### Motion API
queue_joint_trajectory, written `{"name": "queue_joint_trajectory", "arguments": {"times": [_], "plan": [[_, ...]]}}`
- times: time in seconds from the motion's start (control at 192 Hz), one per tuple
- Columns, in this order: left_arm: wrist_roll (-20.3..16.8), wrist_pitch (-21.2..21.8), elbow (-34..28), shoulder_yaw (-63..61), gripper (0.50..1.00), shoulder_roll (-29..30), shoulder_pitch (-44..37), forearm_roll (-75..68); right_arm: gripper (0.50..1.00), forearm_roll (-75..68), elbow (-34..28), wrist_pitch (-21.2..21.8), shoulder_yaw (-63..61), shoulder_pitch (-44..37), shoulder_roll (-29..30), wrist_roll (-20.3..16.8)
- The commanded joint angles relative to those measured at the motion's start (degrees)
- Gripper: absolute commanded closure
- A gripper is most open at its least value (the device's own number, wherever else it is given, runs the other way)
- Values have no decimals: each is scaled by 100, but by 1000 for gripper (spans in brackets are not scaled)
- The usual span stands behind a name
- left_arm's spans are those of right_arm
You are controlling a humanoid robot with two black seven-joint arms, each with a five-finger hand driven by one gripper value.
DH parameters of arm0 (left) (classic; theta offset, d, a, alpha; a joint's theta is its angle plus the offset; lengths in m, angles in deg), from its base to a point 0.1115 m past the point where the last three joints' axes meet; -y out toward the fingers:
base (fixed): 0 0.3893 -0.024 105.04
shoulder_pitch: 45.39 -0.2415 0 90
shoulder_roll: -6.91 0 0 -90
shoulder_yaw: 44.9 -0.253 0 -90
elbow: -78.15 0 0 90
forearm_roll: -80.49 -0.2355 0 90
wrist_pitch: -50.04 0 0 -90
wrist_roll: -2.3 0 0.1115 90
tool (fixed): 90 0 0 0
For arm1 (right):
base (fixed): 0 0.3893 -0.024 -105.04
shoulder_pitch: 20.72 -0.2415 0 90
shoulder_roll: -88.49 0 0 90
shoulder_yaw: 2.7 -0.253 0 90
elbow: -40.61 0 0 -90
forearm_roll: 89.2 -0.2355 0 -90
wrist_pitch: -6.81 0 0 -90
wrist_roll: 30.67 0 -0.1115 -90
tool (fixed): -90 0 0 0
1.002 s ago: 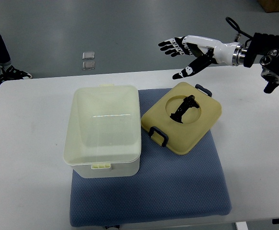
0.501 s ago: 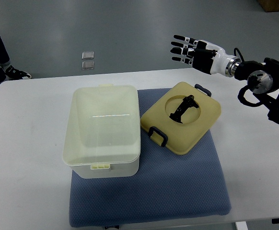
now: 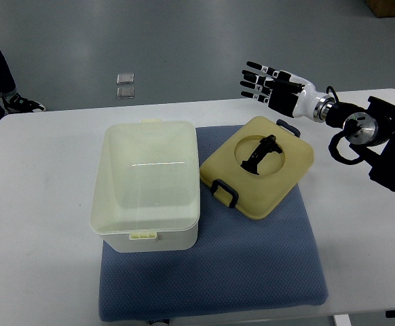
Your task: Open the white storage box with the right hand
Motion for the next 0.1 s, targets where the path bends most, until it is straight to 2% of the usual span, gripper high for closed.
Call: {"name": "queue_joint_trajectory", "arguments": {"times": [0.0, 0.099], "plan": [[0, 0, 0, 0, 500, 0, 1, 0, 572, 8, -19, 45, 3, 44, 3, 0], [0, 0, 0, 0, 500, 0, 1, 0, 572, 8, -45, 194, 3, 44, -14, -9]]}}
